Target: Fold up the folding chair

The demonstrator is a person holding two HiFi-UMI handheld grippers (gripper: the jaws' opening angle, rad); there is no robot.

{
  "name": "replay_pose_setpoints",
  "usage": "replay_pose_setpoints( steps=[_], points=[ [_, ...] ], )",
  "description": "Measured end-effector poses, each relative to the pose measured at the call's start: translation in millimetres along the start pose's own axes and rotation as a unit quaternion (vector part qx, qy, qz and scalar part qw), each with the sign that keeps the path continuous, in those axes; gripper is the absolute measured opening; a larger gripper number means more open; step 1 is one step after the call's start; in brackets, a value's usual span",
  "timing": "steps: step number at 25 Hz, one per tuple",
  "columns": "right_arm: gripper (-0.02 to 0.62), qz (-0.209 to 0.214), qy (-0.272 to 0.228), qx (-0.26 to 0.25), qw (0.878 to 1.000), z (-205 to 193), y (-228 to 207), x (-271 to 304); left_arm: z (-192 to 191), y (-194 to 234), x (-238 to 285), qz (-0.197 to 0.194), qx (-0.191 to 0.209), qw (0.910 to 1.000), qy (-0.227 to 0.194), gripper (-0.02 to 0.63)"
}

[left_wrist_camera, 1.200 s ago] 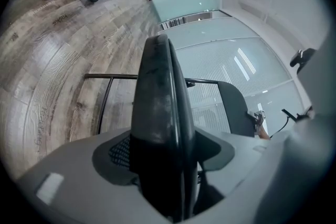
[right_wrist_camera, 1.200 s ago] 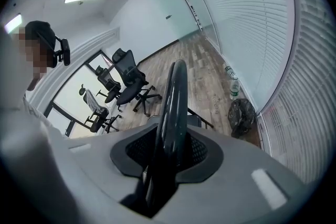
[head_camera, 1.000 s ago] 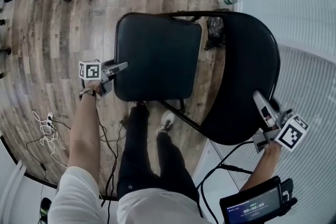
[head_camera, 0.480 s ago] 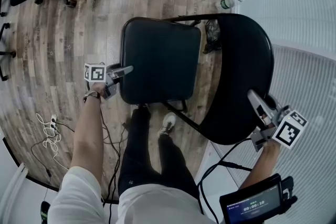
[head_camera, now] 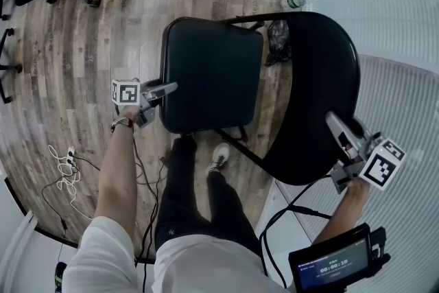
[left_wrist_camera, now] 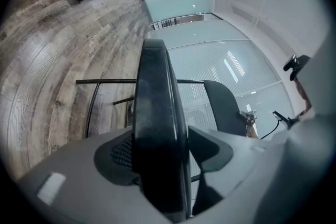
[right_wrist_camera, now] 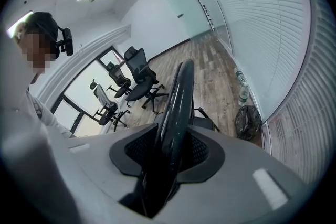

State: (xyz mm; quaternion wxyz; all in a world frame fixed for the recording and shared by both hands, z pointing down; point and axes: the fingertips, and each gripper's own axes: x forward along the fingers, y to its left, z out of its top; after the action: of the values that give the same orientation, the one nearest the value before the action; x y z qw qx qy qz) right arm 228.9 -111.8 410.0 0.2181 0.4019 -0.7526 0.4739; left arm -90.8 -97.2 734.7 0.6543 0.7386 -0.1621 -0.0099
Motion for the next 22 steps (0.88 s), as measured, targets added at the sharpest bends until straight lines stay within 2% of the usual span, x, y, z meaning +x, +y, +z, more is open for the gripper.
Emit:
replay_pose_setpoints(
  steps=[6, 13, 17, 22],
  points=[
    [0.108, 0.010, -0.002, -0.004, 1.000, 3, 4, -5, -3, -9, 3, -0.003, 0.011, 0.9999, 0.009, 0.259],
    [0.126, 0.050, -0.018, 0.020, 0.998, 8, 11, -8, 0, -25, 8, -0.013, 0.016, 0.9998, -0.002, 0.256],
    [0.146, 0.053, -0.018, 0.016, 0.998, 10, 15, -8, 1, -34, 10, -0.031, 0.013, 0.9994, -0.010, 0.253],
    [0.167, 0.056, -0.019, 0.010, 0.998, 10, 19, -12, -3, -50, 18, -0.046, 0.025, 0.9986, 0.005, 0.252]
  ],
)
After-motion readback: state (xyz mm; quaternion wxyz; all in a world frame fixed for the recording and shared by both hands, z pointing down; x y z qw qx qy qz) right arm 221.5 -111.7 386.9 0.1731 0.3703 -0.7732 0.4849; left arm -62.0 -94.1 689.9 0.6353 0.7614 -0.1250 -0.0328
